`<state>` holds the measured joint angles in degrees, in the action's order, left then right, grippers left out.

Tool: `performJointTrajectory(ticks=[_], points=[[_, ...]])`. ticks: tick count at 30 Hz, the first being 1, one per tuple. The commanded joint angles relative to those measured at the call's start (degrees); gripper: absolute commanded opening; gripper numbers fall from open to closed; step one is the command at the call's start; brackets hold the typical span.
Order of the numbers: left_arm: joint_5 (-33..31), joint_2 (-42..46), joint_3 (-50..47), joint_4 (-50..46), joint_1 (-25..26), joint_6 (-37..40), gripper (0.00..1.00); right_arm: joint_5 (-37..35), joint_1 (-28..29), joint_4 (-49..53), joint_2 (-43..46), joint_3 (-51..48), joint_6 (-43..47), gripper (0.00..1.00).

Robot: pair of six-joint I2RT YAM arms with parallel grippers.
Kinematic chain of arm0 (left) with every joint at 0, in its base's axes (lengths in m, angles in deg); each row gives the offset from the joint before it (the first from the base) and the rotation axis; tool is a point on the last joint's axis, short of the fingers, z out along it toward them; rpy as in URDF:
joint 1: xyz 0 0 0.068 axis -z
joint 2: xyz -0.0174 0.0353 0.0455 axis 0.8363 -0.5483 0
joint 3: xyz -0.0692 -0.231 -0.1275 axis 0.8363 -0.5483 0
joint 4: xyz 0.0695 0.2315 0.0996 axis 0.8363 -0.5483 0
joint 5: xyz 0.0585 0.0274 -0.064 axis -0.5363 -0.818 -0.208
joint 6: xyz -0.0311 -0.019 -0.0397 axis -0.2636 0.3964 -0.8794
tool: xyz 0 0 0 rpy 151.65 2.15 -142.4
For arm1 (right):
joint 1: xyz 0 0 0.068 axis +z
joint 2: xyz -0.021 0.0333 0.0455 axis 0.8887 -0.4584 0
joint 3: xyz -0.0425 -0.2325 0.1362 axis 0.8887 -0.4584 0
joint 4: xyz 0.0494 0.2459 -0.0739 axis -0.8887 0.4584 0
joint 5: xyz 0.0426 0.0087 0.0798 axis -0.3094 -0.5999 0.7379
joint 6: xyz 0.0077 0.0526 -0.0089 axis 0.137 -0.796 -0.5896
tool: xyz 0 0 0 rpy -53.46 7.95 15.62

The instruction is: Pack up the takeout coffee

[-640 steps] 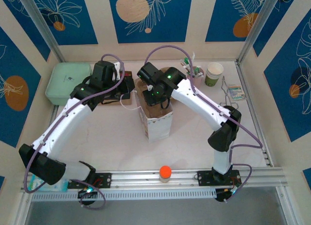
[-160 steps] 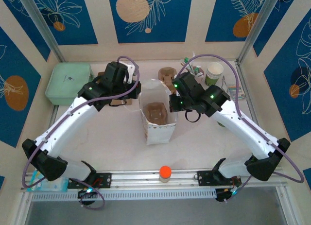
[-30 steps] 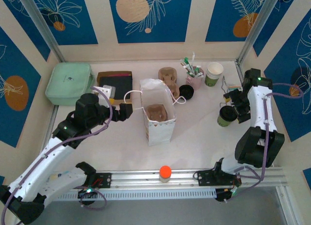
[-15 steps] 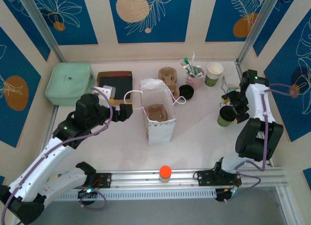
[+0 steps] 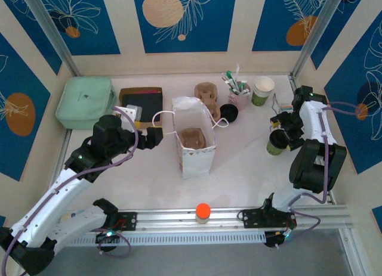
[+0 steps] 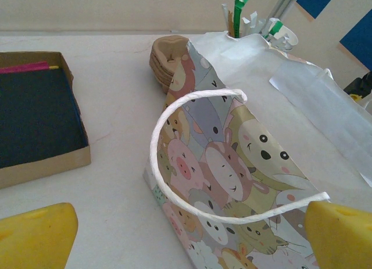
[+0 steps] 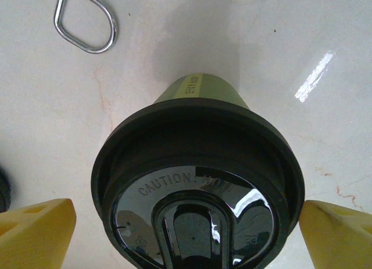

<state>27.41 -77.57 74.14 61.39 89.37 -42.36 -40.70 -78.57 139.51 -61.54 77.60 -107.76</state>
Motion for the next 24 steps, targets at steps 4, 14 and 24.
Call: performJointTrajectory(ticks=[4,14,24], points=[[0.30,0.06,-0.09,0.55,-0.54,-0.54,1.00,0.00,0.64,-0.96,-2.01,-1.25,0.73,0.99],[0.24,-0.09,-0.19,0.61,-0.54,-0.74,1.00,-0.77,1.40,-1.23,-3.27,-1.50,1.06,0.99],[0.22,-0.01,-0.53,0.57,-0.54,-0.66,1.00,-2.16,1.88,-1.30,-3.79,-1.06,1.63,0.99]])
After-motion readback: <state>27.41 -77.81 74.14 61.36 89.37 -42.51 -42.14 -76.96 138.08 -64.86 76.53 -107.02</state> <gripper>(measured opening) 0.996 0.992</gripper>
